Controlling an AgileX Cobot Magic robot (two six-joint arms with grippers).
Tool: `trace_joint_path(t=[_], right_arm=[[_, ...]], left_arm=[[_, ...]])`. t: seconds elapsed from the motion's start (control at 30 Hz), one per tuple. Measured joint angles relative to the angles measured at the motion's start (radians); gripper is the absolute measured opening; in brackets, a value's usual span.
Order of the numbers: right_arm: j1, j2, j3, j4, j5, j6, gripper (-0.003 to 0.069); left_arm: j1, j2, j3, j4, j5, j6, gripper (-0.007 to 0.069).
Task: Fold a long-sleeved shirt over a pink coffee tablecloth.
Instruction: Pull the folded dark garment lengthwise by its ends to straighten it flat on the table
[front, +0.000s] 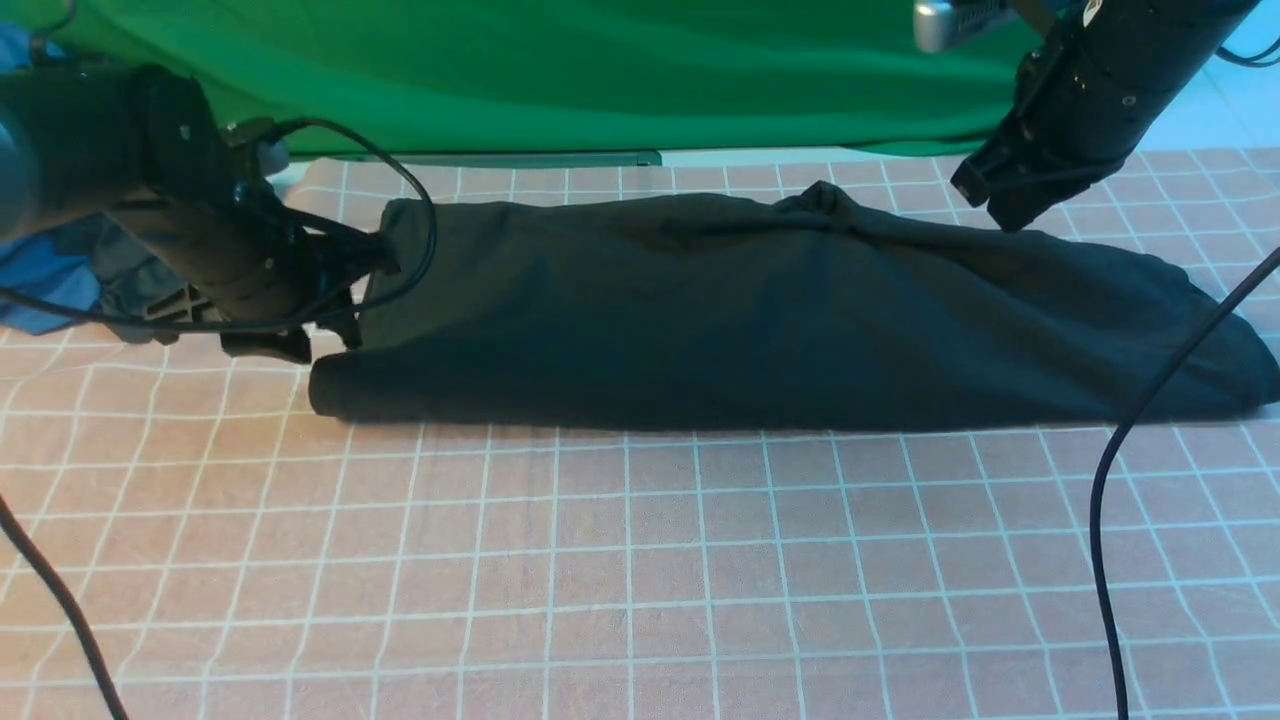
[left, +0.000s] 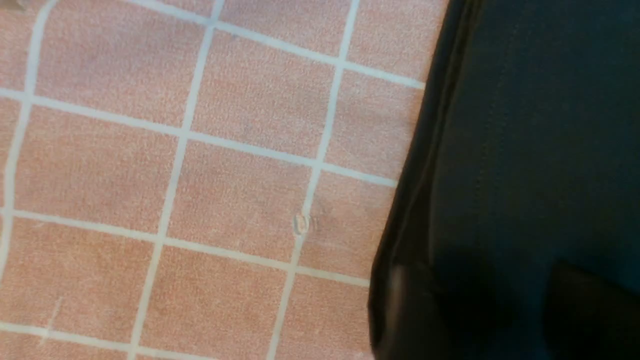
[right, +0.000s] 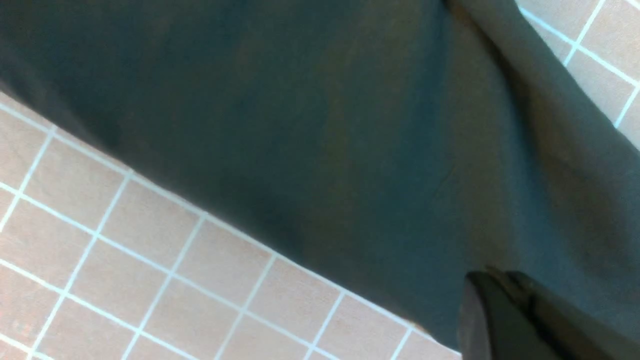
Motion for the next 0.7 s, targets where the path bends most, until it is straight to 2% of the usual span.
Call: trace_joint_path(t=[0.07,0.17,0.23,0.3,0.37,0.43,0.47,0.5,0.53,0.6,0.67,0.7], right_arm=[[0.0,-0.001,0.0,0.0,0.002,-0.002,0.0034],[-0.002,-0.001,0.0,0.0,0.006,-0.003,0.0034],[-0.015,-0.002,0.0,0.003,0.006,0.009,0.0034],[-0.028,-0.005,0.0,0.006,0.01,0.017,0.0034],[-0.088,-0.01,0.0,0.005,0.041,0.049,0.0034],[-0.123,-0.014,0.003,0.005,0.049,0.067,0.0034],[-0.174,-0.02,0.019,0.004,0.051,0.102,0.0034],[-0.187,-0.023,0.025,0.004,0.05,0.112,0.0034],[-0.225,-0.03,0.051,0.004,0.05,0.14,0.0035],[-0.278,-0.041,0.102,0.005,0.052,0.167,0.0043],[-0.331,-0.05,0.17,0.003,0.056,0.174,0.0078],[-0.358,-0.051,0.212,0.002,0.059,0.176,0.0117]], left_arm=[[0.0,0.02,0.0,0.0,0.003,-0.001,0.0529],[0.0,0.058,0.0,-0.001,0.006,-0.001,0.0632],[0.0,0.077,0.0,-0.01,0.002,-0.002,0.0643],[0.0,0.088,0.0,-0.024,0.001,-0.002,0.0622],[0.0,0.102,0.0,-0.059,0.008,0.015,0.0486],[0.0,0.105,0.0,-0.07,0.015,0.025,0.0406],[0.0,0.106,0.0,-0.082,0.025,0.034,0.0242],[0.0,0.106,0.0,-0.086,0.026,0.039,0.0222],[0.0,0.106,-0.001,-0.095,0.028,0.055,0.0116],[0.0,0.106,-0.001,-0.096,0.03,0.067,0.0048],[0.0,0.104,-0.003,-0.085,0.037,0.075,0.003],[0.0,0.101,-0.003,-0.078,0.046,0.075,0.0029]])
